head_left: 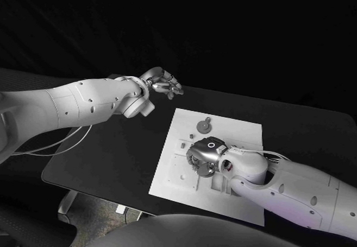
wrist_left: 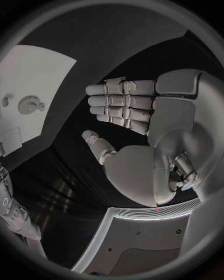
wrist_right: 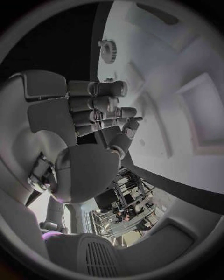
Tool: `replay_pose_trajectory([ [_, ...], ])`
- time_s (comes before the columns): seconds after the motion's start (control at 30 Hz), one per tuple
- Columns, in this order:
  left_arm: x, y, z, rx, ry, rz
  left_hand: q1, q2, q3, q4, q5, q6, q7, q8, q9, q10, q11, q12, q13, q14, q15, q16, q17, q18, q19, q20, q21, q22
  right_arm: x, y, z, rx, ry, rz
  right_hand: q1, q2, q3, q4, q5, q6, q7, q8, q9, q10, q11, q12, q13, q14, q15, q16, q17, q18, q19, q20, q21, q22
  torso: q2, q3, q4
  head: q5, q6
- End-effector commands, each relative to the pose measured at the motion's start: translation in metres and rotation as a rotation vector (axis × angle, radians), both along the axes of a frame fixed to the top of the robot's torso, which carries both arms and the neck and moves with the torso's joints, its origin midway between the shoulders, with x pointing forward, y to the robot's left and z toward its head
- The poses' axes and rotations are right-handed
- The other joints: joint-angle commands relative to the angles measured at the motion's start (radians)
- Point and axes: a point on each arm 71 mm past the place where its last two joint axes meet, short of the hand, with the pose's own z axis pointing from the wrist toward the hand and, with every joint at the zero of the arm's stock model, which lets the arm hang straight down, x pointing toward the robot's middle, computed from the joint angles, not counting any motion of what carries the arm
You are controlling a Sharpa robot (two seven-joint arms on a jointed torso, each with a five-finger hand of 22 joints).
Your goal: Assemble the parts on the task board
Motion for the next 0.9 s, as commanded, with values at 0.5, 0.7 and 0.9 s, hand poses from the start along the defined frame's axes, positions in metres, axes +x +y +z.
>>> replay_pose_trajectory([
  [0.5, 0.0004, -0.0001, 0.0015, -0.007, -0.003, 0.0, 0.01, -0.001, -0.006, 0.003, -0.001, -0.007, 0.0, 0.006, -0.002, 0.0, 0.006, -0.005, -0.001, 0.006, 0.002, -0.005, 0.003, 0.014, 0.004, 0.001, -0.005, 0.002, -0.0036, 0.0005, -0.0011, -0.012, 0.003, 0.016, -0.005, 0.011, 0.004, -0.001, 0.003, 0.006, 0.0, 0.003, 0.001, 0.004, 0.001, -0.006, 0.002, 0.0, -0.005, -0.005, 0.002, 0.062, -0.002, -0.008, -0.005, 0.002, 0.0, 0.0017, -0.001, 0.006, 0.0],
  [0.7, 0.0005, -0.0003, 0.0015, -0.007, -0.004, -0.001, 0.01, -0.001, -0.005, 0.003, -0.001, -0.007, 0.0, 0.006, -0.002, 0.0, 0.006, -0.005, -0.001, 0.006, 0.002, -0.006, 0.004, 0.014, 0.004, 0.001, -0.006, 0.002, -0.0031, 0.0003, -0.002, -0.016, 0.005, 0.016, -0.005, 0.011, 0.003, -0.001, 0.002, 0.006, 0.0, 0.003, 0.001, 0.004, 0.001, -0.007, 0.002, 0.0, -0.005, -0.005, 0.002, 0.062, -0.002, -0.008, -0.005, 0.002, 0.0, 0.0009, -0.0011, 0.008, 0.0],
  [0.9, 0.0005, -0.0012, 0.0015, -0.008, -0.004, -0.003, 0.011, -0.001, -0.005, 0.004, -0.001, -0.007, 0.0, 0.006, -0.002, 0.0, 0.006, -0.006, -0.001, 0.006, 0.002, -0.006, 0.004, 0.014, 0.004, 0.001, -0.006, 0.002, -0.0029, 0.0001, -0.0032, -0.023, 0.009, 0.016, -0.005, 0.011, 0.003, -0.002, 0.002, 0.006, -0.001, 0.002, 0.001, 0.004, 0.001, -0.007, 0.002, 0.0, -0.005, -0.005, 0.002, 0.062, -0.002, -0.008, -0.005, 0.002, 0.0, 0.0003, 0.0001, 0.005, 0.0],
])
